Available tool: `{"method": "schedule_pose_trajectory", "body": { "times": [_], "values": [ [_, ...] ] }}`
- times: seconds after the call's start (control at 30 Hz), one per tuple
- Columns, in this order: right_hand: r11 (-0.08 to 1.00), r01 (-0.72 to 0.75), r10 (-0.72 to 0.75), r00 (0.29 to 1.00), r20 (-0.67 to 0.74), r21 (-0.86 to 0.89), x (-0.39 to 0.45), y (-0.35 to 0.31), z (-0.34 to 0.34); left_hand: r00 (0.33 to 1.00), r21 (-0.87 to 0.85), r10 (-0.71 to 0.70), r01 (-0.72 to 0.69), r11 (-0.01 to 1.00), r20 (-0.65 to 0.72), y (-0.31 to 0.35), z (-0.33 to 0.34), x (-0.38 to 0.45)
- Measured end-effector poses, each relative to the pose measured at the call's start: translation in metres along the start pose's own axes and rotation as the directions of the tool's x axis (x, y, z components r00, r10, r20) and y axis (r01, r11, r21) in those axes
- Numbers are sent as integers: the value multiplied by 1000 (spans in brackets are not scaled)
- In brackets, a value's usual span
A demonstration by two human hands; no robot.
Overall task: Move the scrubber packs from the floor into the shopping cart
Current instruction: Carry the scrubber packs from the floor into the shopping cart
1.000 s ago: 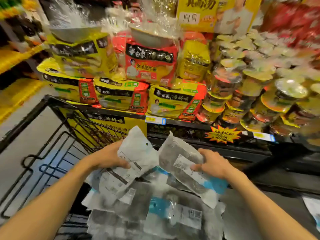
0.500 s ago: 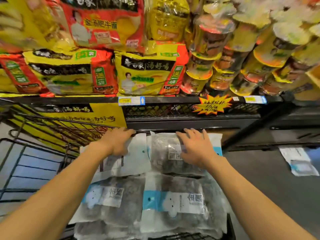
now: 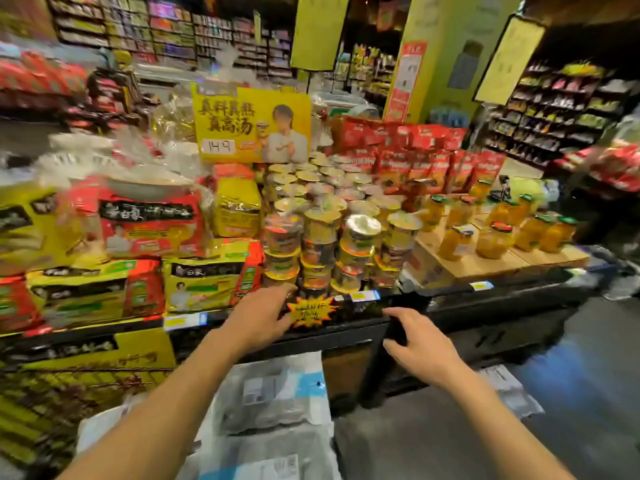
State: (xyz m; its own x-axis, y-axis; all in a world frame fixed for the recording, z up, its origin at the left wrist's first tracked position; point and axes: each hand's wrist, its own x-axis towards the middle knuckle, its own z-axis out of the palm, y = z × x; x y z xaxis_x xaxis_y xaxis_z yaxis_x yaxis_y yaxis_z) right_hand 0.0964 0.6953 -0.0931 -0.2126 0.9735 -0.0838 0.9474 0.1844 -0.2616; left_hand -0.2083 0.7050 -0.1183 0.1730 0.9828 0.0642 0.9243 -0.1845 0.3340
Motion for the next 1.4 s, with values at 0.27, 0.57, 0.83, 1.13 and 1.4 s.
{"method": "schedule_pose_trajectory", "body": {
  "times": [0.27,0.57,0.83,1.13,1.4],
  "values": [
    [964,-250,264,933,-246,85,-120,197,-109,951,2,307,-307,952,-24,240,28,59],
    [799,-484,595,721,-356,356,-236,399,-149,841,-74,541,-539,839,4,461,82,127],
    [662,-618,749,561,-353,423,-261,512,-177,736,-199,675,-654,730,54,601,149,203],
    [535,-694,844,415,-340,481,-238,664,-221,704,-332,703,-641,691,102,749,223,332],
    [445,-740,893,325,-310,504,-246,808,-239,644,-396,748,-652,647,160,892,304,406]
  ]
}}
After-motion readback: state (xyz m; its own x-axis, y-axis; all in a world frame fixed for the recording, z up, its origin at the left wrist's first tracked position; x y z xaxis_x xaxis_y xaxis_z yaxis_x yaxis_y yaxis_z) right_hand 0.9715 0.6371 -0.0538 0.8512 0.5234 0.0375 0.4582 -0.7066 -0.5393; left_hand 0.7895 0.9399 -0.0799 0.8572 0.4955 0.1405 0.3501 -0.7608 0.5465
